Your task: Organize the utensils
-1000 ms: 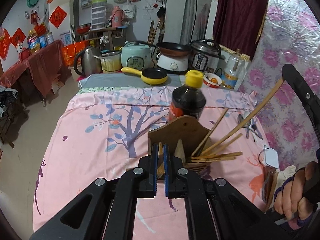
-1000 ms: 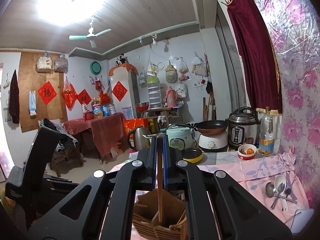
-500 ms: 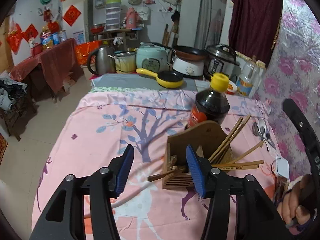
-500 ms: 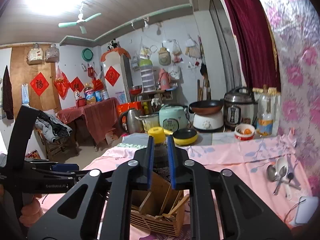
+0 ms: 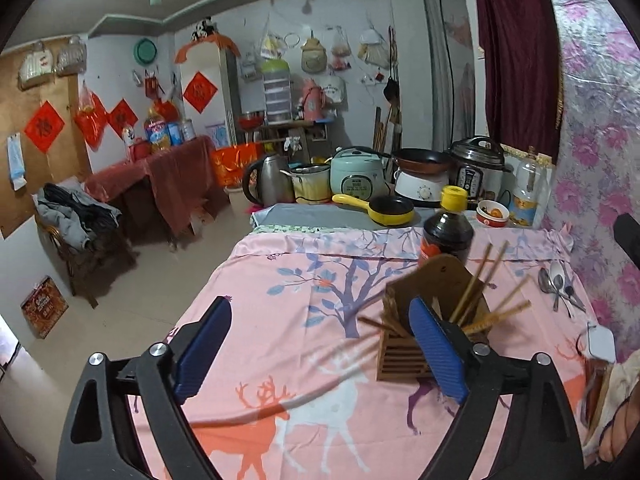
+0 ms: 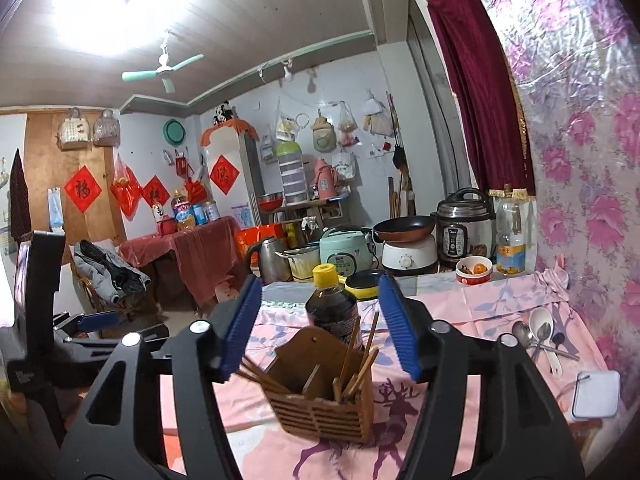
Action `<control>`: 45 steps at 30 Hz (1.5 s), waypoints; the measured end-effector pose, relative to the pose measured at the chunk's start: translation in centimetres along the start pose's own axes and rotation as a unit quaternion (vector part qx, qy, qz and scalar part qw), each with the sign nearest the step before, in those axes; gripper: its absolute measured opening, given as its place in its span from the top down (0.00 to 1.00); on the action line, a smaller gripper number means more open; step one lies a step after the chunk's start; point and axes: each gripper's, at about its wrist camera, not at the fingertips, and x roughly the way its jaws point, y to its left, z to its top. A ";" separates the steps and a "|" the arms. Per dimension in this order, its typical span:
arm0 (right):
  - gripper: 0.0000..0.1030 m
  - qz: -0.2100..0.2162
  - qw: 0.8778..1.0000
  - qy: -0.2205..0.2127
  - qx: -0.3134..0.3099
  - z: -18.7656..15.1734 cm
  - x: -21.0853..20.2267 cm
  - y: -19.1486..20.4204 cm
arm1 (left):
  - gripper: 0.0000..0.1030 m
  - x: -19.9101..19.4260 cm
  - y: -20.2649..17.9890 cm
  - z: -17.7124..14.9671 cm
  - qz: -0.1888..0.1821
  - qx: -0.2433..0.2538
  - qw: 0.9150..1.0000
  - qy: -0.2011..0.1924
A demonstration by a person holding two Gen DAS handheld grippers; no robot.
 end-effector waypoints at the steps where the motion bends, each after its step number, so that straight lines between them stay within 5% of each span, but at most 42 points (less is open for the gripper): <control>1: 0.36 0.001 1.000 -0.001 0.003 -0.2 -0.8 0.2 | 0.12 -0.9 -0.2 -0.6 0.001 0.002 1.000 -0.006; 16: 0.13 -0.020 0.999 -0.033 0.008 -3.2 -11.6 2.5 | 0.06 -12.3 -0.4 -7.4 0.049 -0.008 0.995 -0.084; 29: 0.10 -0.032 0.998 -0.044 -0.005 -6.1 -18.7 3.1 | 0.06 -18.4 -0.4 -12.3 0.058 -0.025 0.993 -0.101; 45: 0.07 -0.039 0.999 -0.012 -0.007 -9.0 -19.0 2.6 | 0.06 -19.5 -1.5 -15.4 0.062 -0.014 0.992 -0.113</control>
